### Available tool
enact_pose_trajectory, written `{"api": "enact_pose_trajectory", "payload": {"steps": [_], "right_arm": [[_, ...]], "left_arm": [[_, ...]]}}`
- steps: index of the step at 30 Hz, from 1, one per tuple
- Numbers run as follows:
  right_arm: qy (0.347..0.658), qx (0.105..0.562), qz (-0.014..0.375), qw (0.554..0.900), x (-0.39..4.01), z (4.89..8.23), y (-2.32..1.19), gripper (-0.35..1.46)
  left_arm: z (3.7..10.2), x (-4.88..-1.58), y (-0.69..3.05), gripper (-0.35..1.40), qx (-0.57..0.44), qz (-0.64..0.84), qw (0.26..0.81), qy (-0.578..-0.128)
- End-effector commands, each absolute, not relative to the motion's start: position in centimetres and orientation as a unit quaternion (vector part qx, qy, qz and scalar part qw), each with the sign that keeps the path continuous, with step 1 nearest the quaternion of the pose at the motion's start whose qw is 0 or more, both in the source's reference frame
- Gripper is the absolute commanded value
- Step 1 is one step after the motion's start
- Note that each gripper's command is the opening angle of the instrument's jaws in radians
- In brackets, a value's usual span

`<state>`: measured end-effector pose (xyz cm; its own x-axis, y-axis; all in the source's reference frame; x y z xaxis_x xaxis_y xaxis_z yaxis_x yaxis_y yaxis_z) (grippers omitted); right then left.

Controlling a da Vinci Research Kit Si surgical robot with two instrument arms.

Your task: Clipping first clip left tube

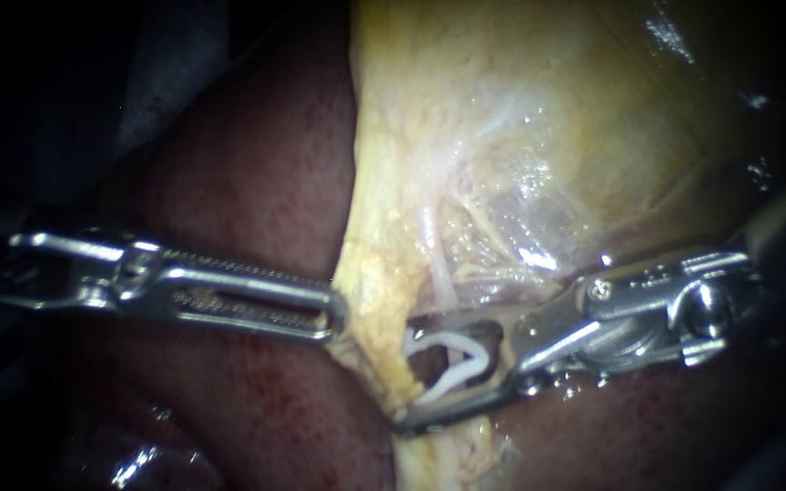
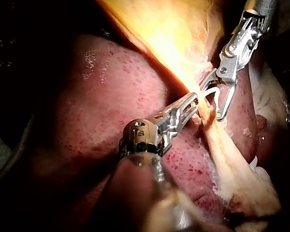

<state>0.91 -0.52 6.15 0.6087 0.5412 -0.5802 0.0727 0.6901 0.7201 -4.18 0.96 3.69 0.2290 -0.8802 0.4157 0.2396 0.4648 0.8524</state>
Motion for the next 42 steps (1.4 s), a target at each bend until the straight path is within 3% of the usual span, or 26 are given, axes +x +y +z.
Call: {"api": "enact_pose_trajectory", "payload": {"steps": [1, 25, 29, 32, 37, 40, 42], "right_arm": [[0.417, 0.370, 0.143, 0.818, 0.93, 6.14, -0.53, 0.57], [0.406, 0.389, 0.142, 0.815, 1.13, 6.18, -0.66, 0.45], [0.404, 0.394, 0.141, 0.813, 1.13, 6.19, -0.66, 0.34], [0.399, 0.404, 0.139, 0.811, 1.11, 6.19, -0.66, 0.04], [0.393, 0.418, 0.129, 0.809, 1.09, 6.23, -0.63, -0.14], [0.388, 0.426, 0.131, 0.807, 1.08, 6.24, -0.62, -0.35], [0.385, 0.430, 0.132, 0.806, 1.08, 6.25, -0.61, -0.35]], "left_arm": [[3.69, -4.18, 0.97, -0.35, 0.335, -0.394, 0.709, -0.479], [3.67, -4.21, 0.95, -0.35, 0.335, -0.394, 0.709, -0.479], [3.67, -4.21, 0.95, -0.35, 0.335, -0.394, 0.709, -0.479], [3.67, -4.21, 0.95, -0.35, 0.335, -0.394, 0.709, -0.479], [3.67, -4.22, 0.96, -0.35, 0.335, -0.394, 0.709, -0.479], [3.67, -4.22, 0.96, -0.35, 0.335, -0.394, 0.709, -0.479], [3.67, -4.22, 0.96, -0.35, 0.335, -0.394, 0.709, -0.479]]}}
